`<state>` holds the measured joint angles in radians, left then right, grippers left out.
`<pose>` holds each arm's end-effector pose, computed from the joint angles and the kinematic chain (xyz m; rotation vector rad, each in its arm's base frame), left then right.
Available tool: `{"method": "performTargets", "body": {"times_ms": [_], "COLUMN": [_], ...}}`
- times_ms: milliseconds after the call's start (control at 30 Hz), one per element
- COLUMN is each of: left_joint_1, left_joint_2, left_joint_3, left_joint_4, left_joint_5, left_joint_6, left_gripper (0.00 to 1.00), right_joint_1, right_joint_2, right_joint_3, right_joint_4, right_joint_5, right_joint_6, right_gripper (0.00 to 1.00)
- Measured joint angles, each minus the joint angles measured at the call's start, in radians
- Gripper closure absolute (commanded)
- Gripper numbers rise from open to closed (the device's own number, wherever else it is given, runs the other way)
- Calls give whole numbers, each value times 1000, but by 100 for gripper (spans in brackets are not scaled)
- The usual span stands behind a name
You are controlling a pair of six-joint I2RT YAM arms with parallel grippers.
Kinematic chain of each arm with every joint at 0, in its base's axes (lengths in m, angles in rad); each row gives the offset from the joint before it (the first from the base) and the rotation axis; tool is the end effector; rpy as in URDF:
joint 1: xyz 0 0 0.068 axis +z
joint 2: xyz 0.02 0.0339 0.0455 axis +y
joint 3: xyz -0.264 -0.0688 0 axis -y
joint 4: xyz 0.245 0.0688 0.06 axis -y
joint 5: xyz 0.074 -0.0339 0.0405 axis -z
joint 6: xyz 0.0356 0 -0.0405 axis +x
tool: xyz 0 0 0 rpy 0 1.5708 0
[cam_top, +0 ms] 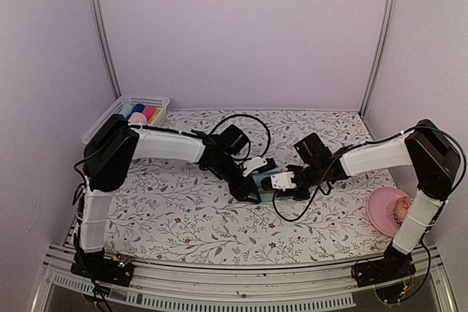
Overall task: Roll the towels
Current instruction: Roll the towel at the center of the board.
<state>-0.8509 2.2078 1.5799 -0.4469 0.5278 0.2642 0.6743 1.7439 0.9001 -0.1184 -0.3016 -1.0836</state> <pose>0.2901 -0.3580 0.1382 1.5754 2.1796 -0.8904 0.2550 0.2173 0.1418 -1.9854 1.4911 0.2107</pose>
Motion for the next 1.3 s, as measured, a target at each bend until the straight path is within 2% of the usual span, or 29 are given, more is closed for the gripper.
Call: {"method": "performTargets", "body": {"times_ms": [167,367,500,667,967,1300], "left_joint_1": [0,-17,-71,-167,-241,-277], "left_joint_2": [-120,-319,-399,-416,-407,-322], "left_joint_3": [-145,-345,-455,-563,-591,-563], "left_joint_4": [59,198,334,471,574,595], "left_joint_5": [-78,-212,-319,-410,-489,-542], "left_joint_6": [0,24,80,159,245,298], "left_gripper": [38,31,31,32,36,51], "right_joint_1": [0,-11,-31,-53,-73,-73], "right_joint_2": [18,76,130,191,327,377], "right_joint_3": [50,163,256,340,502,548], "right_joint_4": [-77,-235,-373,-523,-755,-885], "right_joint_5": [-33,-111,-198,-289,-417,-480], "right_joint_6": [13,10,0,-16,-23,-33], "right_gripper": [86,87,87,87,86,86]}}
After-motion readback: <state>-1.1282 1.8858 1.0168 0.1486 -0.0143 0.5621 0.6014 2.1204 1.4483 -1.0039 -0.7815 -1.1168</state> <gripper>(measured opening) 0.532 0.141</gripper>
